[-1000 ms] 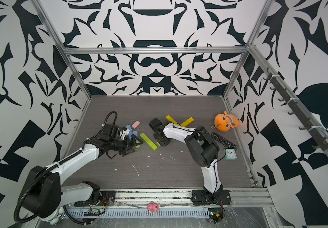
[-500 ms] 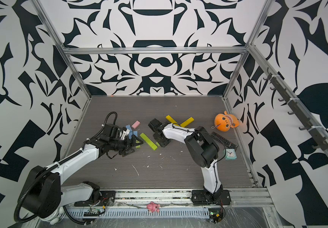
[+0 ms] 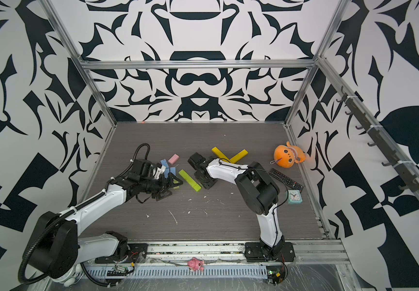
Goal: Assemble the letter v with building blocks
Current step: Assemble the building block at the center of the board.
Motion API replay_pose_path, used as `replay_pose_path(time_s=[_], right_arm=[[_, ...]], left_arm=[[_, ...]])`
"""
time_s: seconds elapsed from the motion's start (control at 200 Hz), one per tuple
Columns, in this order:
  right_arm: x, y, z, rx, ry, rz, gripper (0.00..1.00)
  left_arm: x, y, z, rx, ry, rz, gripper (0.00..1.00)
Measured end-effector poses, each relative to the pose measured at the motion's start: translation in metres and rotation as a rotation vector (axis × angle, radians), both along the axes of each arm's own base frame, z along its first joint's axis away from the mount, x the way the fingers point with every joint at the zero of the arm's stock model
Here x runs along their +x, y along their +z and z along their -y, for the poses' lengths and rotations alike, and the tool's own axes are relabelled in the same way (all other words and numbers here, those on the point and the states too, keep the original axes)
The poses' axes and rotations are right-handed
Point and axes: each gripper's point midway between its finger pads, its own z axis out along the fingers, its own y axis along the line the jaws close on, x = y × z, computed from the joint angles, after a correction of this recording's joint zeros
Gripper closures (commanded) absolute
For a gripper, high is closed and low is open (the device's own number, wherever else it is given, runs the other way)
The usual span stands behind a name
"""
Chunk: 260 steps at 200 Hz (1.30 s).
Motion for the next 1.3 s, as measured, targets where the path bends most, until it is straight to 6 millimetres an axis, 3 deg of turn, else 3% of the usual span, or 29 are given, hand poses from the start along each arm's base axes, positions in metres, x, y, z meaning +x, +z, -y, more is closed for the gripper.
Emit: replay_pose_path(time_s=[1.3], right_arm=[[-0.002, 0.0002, -0.0019, 0.0, -0.013, 0.007, 0.64]], left_arm=[[-0.0031, -0.0043, -0.0006, 0.0, -0.003, -0.01, 0.0]])
